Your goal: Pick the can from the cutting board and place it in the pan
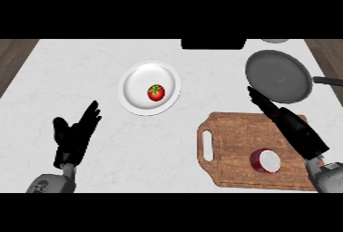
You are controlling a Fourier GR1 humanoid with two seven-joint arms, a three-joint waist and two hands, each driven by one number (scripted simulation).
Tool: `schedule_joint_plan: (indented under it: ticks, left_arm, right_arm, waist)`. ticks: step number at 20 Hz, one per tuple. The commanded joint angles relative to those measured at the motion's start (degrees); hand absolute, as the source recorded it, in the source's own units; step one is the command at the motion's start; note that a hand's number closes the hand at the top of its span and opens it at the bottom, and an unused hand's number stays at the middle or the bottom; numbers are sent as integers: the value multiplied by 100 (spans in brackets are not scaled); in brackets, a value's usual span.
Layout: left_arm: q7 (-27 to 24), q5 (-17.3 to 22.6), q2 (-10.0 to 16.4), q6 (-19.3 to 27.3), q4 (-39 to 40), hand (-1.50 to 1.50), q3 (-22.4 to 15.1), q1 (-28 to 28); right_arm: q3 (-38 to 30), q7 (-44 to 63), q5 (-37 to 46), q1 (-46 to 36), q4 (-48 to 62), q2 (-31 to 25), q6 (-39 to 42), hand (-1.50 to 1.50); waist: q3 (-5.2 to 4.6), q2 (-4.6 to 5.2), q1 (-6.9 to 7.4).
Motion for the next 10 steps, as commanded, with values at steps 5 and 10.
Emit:
schedule_joint_plan:
  ticks: [5,10]
  left_arm:
    - [-207,-480,664,-419,-855,0,-146,-431]
    - [-64,-395,571,-546,-919,0,-254,-546]
  right_arm:
    - [-1231,516,-482,-550,1275,-171,-121,-150]
    - [-625,21,2080,50,1639,-782,-1626,150]
  waist:
    - [-28,116,59]
    - [-21,114,-70]
